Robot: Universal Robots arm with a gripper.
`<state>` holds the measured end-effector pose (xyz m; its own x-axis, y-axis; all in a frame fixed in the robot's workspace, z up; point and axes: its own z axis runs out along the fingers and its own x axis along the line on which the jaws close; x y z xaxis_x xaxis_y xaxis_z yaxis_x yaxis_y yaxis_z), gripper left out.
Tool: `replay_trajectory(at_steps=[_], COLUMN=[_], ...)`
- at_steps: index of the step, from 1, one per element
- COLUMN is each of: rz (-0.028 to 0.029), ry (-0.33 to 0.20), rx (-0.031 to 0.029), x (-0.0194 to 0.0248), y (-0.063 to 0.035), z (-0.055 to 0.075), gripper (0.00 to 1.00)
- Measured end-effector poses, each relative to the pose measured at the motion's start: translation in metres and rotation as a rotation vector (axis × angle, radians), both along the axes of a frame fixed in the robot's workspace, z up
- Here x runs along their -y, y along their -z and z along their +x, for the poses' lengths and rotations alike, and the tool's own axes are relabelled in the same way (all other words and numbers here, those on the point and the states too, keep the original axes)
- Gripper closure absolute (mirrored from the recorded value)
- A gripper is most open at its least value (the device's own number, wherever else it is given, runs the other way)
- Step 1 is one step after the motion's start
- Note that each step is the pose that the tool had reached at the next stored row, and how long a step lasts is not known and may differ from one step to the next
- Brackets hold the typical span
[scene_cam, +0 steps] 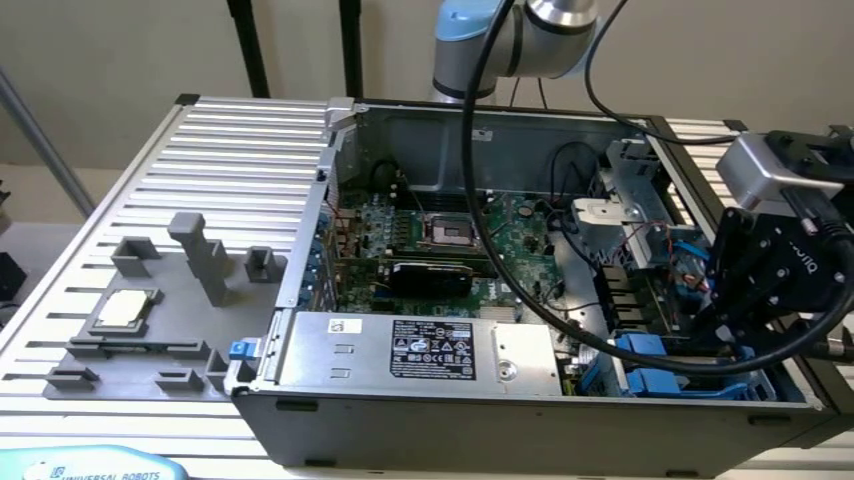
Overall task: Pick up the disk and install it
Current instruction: 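Insert the first disk wire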
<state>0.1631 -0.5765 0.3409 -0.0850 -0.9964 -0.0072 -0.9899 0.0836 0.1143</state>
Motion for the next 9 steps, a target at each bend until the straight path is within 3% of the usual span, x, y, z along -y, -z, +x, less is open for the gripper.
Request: replay_trajectory(at_steps=[2, 4, 9], rz=[-0.0071, -0.0106, -0.0135], ry=[0.002, 0.003, 0.004], rx=[0.0000, -0.0001, -0.0003], x=[-0.0003, -0.0009, -0.0030], y=[0.0001, 0.0006, 0.0025], z=[0.0000, 0.0001, 0.0010], gripper=[0.84, 0.84, 0.84])
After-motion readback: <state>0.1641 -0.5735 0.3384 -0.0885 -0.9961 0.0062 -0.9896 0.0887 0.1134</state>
